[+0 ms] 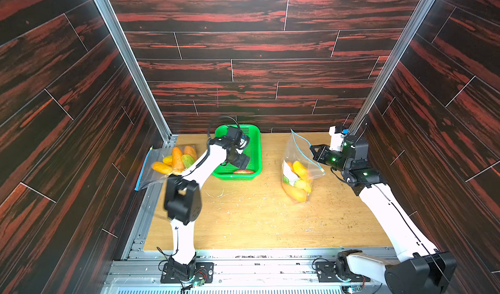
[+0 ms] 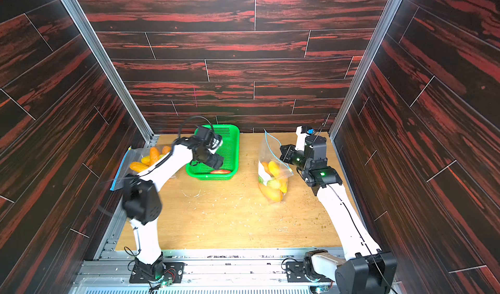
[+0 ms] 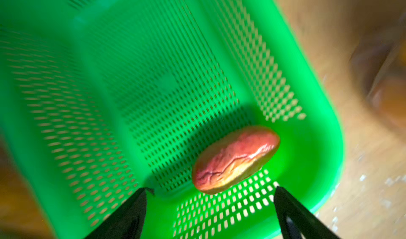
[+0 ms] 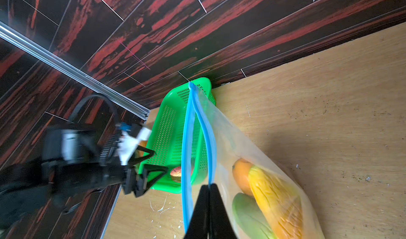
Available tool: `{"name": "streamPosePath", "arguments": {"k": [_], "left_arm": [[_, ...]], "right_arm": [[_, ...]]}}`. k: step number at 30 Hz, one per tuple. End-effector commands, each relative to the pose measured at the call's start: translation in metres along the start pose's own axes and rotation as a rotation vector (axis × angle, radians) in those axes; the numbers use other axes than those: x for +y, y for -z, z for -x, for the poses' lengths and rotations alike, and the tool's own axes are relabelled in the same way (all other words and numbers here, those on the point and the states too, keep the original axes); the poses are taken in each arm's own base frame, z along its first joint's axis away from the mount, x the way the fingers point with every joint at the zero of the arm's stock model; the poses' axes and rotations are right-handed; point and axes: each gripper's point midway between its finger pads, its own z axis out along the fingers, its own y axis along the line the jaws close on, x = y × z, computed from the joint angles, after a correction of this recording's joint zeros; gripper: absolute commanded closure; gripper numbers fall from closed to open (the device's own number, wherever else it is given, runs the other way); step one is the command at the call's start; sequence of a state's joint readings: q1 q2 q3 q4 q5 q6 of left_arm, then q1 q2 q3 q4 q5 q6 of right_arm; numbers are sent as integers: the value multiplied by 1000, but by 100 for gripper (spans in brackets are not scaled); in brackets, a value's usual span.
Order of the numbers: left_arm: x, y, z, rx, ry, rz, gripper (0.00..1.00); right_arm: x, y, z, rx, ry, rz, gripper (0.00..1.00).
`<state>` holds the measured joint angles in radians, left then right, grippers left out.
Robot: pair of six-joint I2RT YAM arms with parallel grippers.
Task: Place the mango in a zip-top bag and seal the zipper
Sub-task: Pick up the mango from the basket.
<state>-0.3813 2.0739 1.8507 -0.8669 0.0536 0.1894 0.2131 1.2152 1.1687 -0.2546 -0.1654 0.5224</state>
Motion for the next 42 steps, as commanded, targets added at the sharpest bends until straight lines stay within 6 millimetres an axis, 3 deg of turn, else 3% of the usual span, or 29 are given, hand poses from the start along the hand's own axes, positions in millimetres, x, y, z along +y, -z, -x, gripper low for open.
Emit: {"name": "streamPosePath", "arguments": {"k": [1,12,24,27,31,37,42], "left_arm": [[-13,7,-29,175,-134,-91,8],[-4,-44,-45,407,-206,-94,11],[10,-65,-29,356,-201,-14,13],[19,-65,-25,340,-172,18,13],[46,-63,-2,226,-10,76,15],[82,-31,32,50,243,48,14],[60,-2,49,-44,224,-76,13]], "right_arm": [[1,5,-3,-1,11,14,100],[4,3,-2,3,13,28,100],[6,5,-1,6,14,29,100],[5,4,-1,10,12,31,100],[3,2,-4,17,8,26,100],[4,4,-6,18,5,31,100],[4,5,-8,20,1,34,100]]}}
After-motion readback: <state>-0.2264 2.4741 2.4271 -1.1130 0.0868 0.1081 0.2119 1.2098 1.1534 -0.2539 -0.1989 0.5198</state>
